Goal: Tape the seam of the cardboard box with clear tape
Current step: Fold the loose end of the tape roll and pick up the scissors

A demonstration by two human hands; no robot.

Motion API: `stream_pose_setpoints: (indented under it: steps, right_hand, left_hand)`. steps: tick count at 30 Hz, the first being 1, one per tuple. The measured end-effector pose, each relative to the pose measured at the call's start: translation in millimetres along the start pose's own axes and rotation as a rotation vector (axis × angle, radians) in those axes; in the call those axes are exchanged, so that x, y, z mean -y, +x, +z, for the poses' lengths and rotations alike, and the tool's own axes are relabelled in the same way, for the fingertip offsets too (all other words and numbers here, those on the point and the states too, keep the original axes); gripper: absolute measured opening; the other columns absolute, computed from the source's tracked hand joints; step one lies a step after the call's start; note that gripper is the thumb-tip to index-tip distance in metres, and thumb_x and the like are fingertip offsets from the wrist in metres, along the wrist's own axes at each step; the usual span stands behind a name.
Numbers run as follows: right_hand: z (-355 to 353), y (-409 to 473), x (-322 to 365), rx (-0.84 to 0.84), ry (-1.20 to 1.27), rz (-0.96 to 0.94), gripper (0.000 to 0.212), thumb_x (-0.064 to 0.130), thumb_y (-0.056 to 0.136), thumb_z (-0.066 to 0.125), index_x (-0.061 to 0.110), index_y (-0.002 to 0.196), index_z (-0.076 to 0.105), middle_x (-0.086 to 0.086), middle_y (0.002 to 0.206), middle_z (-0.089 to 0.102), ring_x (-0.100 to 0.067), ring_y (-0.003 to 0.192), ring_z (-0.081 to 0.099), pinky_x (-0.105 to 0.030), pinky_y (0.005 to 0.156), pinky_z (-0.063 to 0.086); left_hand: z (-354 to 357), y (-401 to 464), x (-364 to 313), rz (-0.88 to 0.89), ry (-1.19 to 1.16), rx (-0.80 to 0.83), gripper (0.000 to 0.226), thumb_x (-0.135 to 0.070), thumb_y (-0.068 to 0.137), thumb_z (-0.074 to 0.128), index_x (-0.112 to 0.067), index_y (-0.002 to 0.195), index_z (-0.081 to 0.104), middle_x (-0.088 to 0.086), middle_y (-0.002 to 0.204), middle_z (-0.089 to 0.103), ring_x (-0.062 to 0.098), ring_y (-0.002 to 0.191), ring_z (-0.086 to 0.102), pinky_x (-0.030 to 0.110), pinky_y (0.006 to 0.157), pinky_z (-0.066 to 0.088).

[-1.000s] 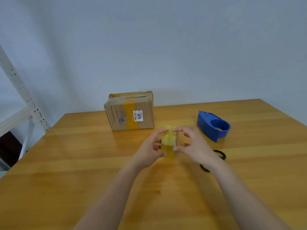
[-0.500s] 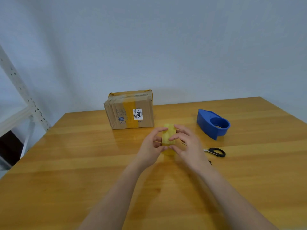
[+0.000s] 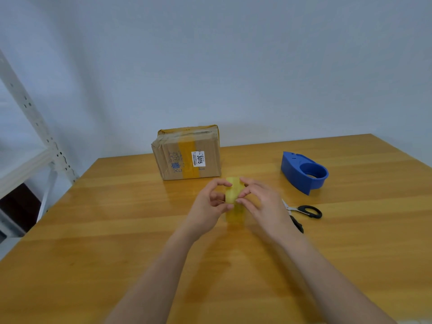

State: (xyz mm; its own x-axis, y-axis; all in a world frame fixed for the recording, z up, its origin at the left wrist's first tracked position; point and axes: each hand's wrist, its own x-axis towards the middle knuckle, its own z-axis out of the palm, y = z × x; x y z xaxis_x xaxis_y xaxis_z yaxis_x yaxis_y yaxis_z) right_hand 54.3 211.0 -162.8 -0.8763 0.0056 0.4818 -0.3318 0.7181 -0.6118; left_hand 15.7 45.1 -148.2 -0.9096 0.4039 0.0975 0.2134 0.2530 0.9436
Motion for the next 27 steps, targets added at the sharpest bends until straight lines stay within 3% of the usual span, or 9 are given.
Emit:
stream_pose_setpoints:
  steps: [3, 7, 11, 15, 17, 20, 24, 27]
  right_hand:
    - [2.0, 2.6, 6.9, 0.019, -0.067, -0.021, 0.008, 0.026, 0.089, 0.063, 0.019, 0.086, 0.063, 0.002, 0.132, 0.059, -0.014, 0.122, 0.049, -0.026, 0.098, 0.036]
    - [3.9, 7.4, 23.7, 0.091, -0.043, -0.029, 0.007, 0.022, 0.089, 0.062, 0.019, 0.084, 0.060, 0.002, 0.124, 0.062, -0.014, 0.116, 0.054, -0.025, 0.093, 0.038]
    - [6.1, 10.8, 41.0, 0.162, -0.085, -0.055, 0.007, 0.020, 0.090, 0.060, 0.017, 0.083, 0.060, 0.002, 0.115, 0.065, -0.012, 0.116, 0.055, -0.025, 0.089, 0.040]
    - [8.2, 10.5, 52.8, 0.202, -0.177, -0.077, 0.009, 0.020, 0.092, 0.056, 0.019, 0.083, 0.055, 0.002, 0.108, 0.063, -0.013, 0.113, 0.055, -0.026, 0.086, 0.044]
    - [6.7, 9.7, 57.3, 0.204, -0.230, -0.071, 0.009, 0.019, 0.093, 0.055, 0.020, 0.084, 0.053, 0.000, 0.107, 0.062, -0.015, 0.108, 0.055, -0.029, 0.092, 0.045]
    - [3.0, 8.8, 58.6, 0.198, -0.286, -0.079, 0.014, 0.017, 0.092, 0.057, 0.023, 0.084, 0.047, -0.001, 0.103, 0.062, -0.016, 0.104, 0.054, -0.028, 0.108, 0.031]
    - [2.6, 9.3, 59.5, 0.211, -0.299, -0.045, 0.009, 0.017, 0.092, 0.056, 0.021, 0.087, 0.050, 0.001, 0.101, 0.058, -0.014, 0.094, 0.054, -0.025, 0.081, 0.045]
    - [3.5, 12.0, 60.6, 0.224, -0.336, -0.039, 0.005, 0.016, 0.092, 0.055, 0.018, 0.090, 0.052, 0.000, 0.099, 0.058, -0.015, 0.087, 0.054, -0.026, 0.071, 0.044]
  left_hand:
    - [-8.6, -5.8, -4.9, -0.014, -0.019, 0.007, 0.032, -0.003, 0.082, 0.070, -0.021, 0.105, 0.058, 0.001, 0.080, 0.067, 0.013, 0.075, 0.066, 0.020, 0.073, 0.051]
    - [-28.1, -15.3, -3.7, -0.071, -0.047, 0.047, 0.035, -0.008, 0.080, 0.074, -0.027, 0.106, 0.060, 0.003, 0.079, 0.070, 0.019, 0.080, 0.067, 0.038, 0.086, 0.055]
    - [-35.1, -29.3, -4.3, -0.112, -0.160, 0.033, 0.035, -0.014, 0.080, 0.074, -0.021, 0.111, 0.059, 0.012, 0.087, 0.066, 0.015, 0.078, 0.066, 0.028, 0.074, 0.057]
    - [-32.4, -34.6, -0.9, -0.099, -0.158, -0.028, 0.038, -0.014, 0.079, 0.075, -0.022, 0.112, 0.058, 0.024, 0.109, 0.065, 0.023, 0.082, 0.065, 0.031, 0.074, 0.059]
    - [-31.1, -34.4, 1.1, -0.094, -0.154, -0.023, 0.038, -0.013, 0.080, 0.074, -0.022, 0.113, 0.057, 0.022, 0.109, 0.066, 0.024, 0.082, 0.063, 0.034, 0.076, 0.060]
    - [-28.0, -31.5, 1.4, -0.097, -0.141, 0.009, 0.039, -0.013, 0.080, 0.074, -0.025, 0.113, 0.057, 0.017, 0.106, 0.071, 0.023, 0.081, 0.062, 0.043, 0.082, 0.057]
    - [-24.9, -29.4, -1.5, -0.115, -0.155, 0.054, 0.042, -0.009, 0.082, 0.072, -0.024, 0.117, 0.055, 0.018, 0.107, 0.071, 0.016, 0.081, 0.066, 0.038, 0.082, 0.057]
    - [-25.4, -29.4, -2.8, -0.124, -0.159, 0.077, 0.043, -0.008, 0.083, 0.071, -0.025, 0.118, 0.054, 0.022, 0.107, 0.070, 0.022, 0.089, 0.068, 0.041, 0.087, 0.056]
